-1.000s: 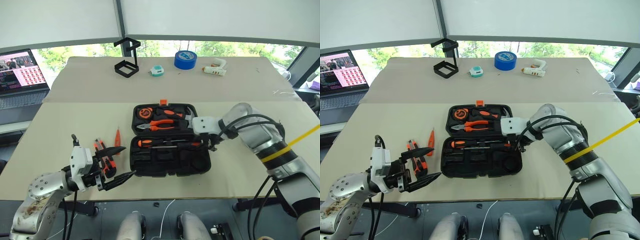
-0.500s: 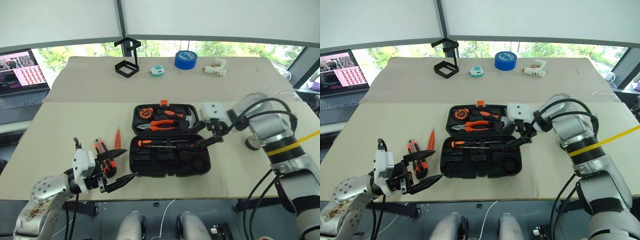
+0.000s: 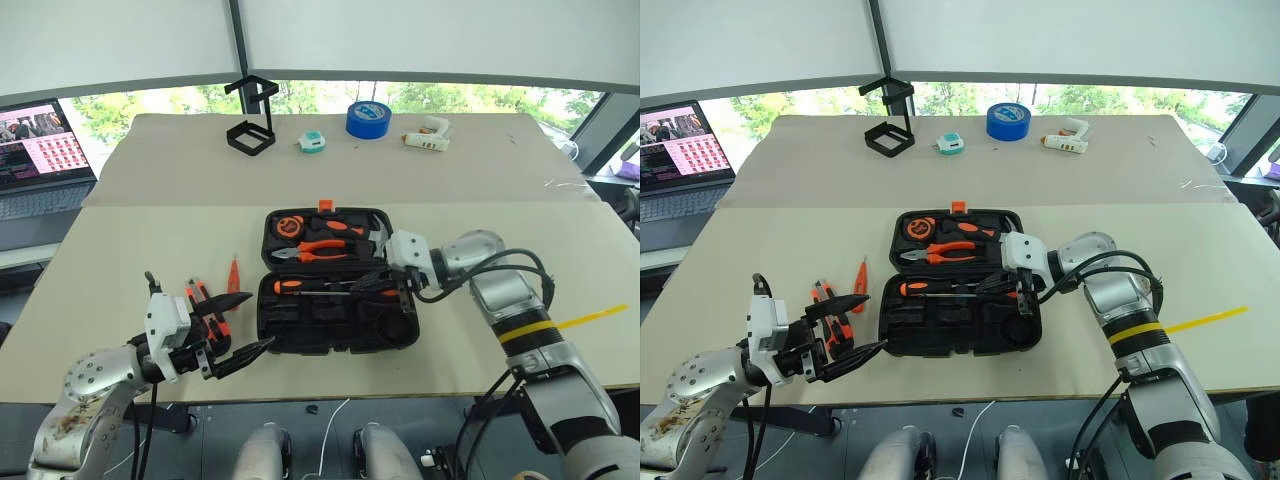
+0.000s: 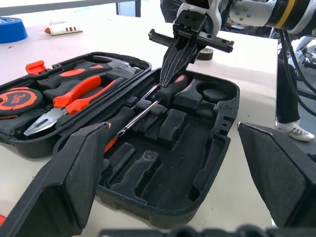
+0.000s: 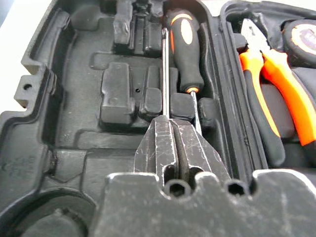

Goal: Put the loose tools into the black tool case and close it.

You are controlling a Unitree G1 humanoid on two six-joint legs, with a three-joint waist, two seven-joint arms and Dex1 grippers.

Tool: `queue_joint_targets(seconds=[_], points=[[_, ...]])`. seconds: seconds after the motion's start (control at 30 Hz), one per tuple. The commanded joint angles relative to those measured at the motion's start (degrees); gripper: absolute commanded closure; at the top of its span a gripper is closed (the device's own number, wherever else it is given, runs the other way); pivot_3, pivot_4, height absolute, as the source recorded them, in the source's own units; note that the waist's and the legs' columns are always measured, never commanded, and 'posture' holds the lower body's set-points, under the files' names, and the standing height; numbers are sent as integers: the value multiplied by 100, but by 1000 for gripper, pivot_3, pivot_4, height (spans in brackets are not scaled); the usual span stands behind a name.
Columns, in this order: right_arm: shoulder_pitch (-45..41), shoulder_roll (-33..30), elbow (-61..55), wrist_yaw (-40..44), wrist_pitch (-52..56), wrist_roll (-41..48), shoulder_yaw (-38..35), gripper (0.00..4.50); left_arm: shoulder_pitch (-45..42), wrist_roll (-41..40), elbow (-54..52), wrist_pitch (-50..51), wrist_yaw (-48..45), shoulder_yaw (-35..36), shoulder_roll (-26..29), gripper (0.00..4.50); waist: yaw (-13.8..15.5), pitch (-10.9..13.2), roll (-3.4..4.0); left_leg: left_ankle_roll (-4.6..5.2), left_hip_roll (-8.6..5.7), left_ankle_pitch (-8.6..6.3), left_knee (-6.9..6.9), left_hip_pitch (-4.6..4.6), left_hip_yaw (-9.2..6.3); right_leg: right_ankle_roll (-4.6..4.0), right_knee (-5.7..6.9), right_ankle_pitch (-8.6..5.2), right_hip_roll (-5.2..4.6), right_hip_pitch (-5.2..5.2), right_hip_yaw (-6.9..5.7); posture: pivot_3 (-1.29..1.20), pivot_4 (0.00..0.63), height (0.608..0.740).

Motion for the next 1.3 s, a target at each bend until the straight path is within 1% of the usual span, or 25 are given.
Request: queue_joint_targets(seconds=[0.03,0.17,0.37,0.47,0.57,0.6,0.63,0.7,0.73,0.77,0.87,0.93,1.0,1.03,1.1,1.17,1.23,1.3], points=[[-4,5,296,-95,-298,-256,163,4362,-48,22,-191,10,176,-35,-63,0,-7,0,0,0,0,0,0,0,0,0,0,0,0,0,0,0,150,740],[-96,79,569,-254,-393,-420,281,4362,-28,5,-220,36,306,-31,-92,0,-20,-3,-4,0,0,0,0,14,0,0,1,0,0,11,1,0,150,740],[-178,214,626,-348,29,-549,410,4362,82,-92,-424,338,622,58,-85,0,-45,-13,-21,-1,5,0,-2,64,0,-2,7,-1,2,54,2,0,150,740],[-116,226,347,-379,171,-211,174,4362,211,-93,-588,404,779,149,-94,0,-45,-14,-22,-2,7,-1,-7,93,0,-6,3,-2,0,82,1,0,150,740],[3,129,-70,-219,234,436,-324,4362,470,-272,-685,468,940,525,-123,0,-43,-13,-22,-2,9,-1,-9,92,-3,-7,1,-3,-2,81,1,0,150,740],[114,28,-287,-144,446,765,-581,3986,642,-392,-716,511,1007,760,-154,0,-42,-13,-23,-2,11,-1,-11,87,-4,-7,1,-3,-4,76,1,0,150,740],[310,-147,-503,-52,706,1150,-918,3852,900,-499,-717,518,1063,1107,-194,0,-41,-13,-22,-2,11,-1,-12,80,-4,-7,0,-3,-5,69,1,0,150,740],[761,-508,-796,123,781,1559,-1391,3290,1428,-612,-712,527,1087,1684,-230,0,-18,-12,-23,-2,13,-1,-15,53,-7,-6,-4,-3,-10,46,1,0,150,740],[978,-653,-872,117,649,1612,-1566,2975,1646,-569,-691,414,1052,1916,-256,0,-4,-12,-23,1,11,-3,-15,42,-9,-5,-10,-3,-15,39,0,0,150,740],[1216,-758,-939,17,457,1660,-1799,2538,1881,-507,-633,290,1080,2203,-326,0,9,-12,-24,5,8,-6,-16,39,-7,-5,-17,-4,-20,38,0,0,150,740],[1683,-914,-1095,-110,102,1803,-2256,1539,2308,-416,-464,91,1192,2796,-499,0,5,-10,-32,11,4,-11,-16,43,2,-5,-29,-4,-23,42,1,0,150,740],[1993,-1058,-901,114,-553,1808,-2528,729,2650,-278,-228,83,1265,3186,-561,0,-2,-9,-33,9,6,-10,-16,49,3,-19,-25,-12,-15,42,2,0,150,740],[2282,-1107,-728,122,-969,1874,-2803,182,2943,-135,-44,396,1582,3455,-574,0,-18,-9,-33,8,5,-9,-16,51,4,-41,-25,-26,-8,41,3,0,150,740],[2365,-1095,-693,80,-1051,1934,-2892,31,3010,-113,-3,553,1740,3528,-573,0,-31,-8,-35,8,5,-9,-16,52,4,-43,-24,-30,-8,42,3,0,150,740],[2503,-1087,-774,-27,-833,2130,-3025,31,3030,-267,-72,780,1824,3587,-505,0,-37,-5,-41,9,3,-10,-16,53,6,-29,-21,-28,-8,41,5,0,150,740],[2592,-1082,-940,43,-852,2206,-3017,31,2909,-498,-249,1116,1852,3553,-302,0,-32,-3,-46,8,4,-9,-15,54,5,-18,-16,-21,-6,40,5,0,150,740],[2586,-1041,-1139,-55,-798,2261,-2988,31,2696,-648,-408,1502,2005,3498,-93,0,-2,0,-52,3,8,-5,-15,56,1,-43,-9,-34,-7,39,4,0,150,740],[2424,-1027,-1420,-188,-585,2339,-2916,31,2259,-702,-598,2293,2514,3346,353,0,14,-1,-53,-2,10,-2,-15,56,-1,-56,-4,-39,-9,36,6,0,150,740]])
